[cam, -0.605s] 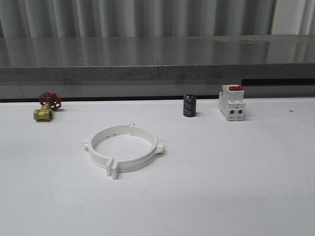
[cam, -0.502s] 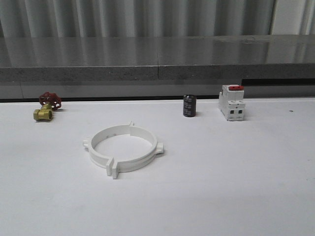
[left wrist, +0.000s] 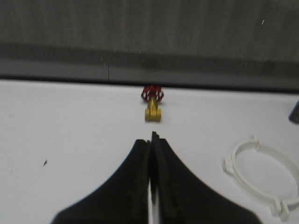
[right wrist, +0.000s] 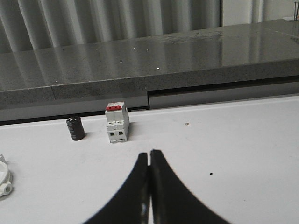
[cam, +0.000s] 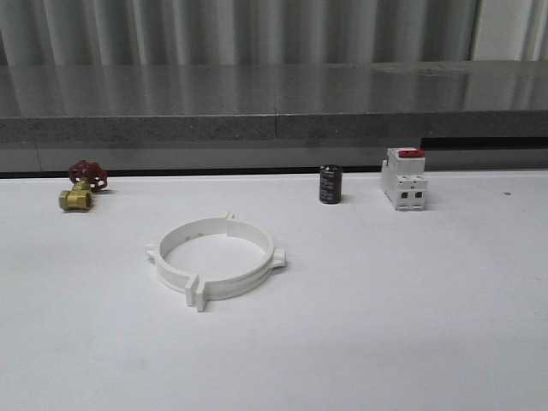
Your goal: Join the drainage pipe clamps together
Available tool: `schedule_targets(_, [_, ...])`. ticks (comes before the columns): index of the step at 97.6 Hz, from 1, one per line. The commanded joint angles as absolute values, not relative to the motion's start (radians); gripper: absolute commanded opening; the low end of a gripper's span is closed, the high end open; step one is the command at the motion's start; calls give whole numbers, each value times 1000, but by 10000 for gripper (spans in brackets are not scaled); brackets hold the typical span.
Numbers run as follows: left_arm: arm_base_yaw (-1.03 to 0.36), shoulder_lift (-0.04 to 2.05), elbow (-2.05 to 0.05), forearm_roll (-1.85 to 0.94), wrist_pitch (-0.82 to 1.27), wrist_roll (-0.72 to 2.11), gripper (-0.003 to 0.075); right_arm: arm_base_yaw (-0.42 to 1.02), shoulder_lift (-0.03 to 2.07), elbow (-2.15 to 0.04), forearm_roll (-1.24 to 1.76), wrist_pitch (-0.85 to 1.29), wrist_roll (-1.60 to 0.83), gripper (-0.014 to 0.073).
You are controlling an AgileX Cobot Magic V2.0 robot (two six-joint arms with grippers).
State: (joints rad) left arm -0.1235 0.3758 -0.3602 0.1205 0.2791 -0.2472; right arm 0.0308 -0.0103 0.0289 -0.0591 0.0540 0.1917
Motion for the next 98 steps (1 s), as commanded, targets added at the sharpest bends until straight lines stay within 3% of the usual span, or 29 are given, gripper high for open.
schedule_targets(1, [-119, 347, -314, 126, 61, -256, -20, 27, -29, 9, -70, -34, 192, -67])
schedule_targets(31, [-119, 132, -70, 126, 16, -256, -20, 27, -29, 9, -70, -34, 192, -67])
schedule_targets(32, [-119, 25, -8, 126, 16, -256, -20, 27, -29, 9, -70, -34, 192, -67])
schedule_targets(42, [-115, -39, 18, 126, 18, -256, -21, 27, -29, 9, -70, -34, 192, -67])
schedule_targets(98, [-29, -34, 43, 126, 18, -256, -21, 27, -29, 9, -70, -34, 192, -67])
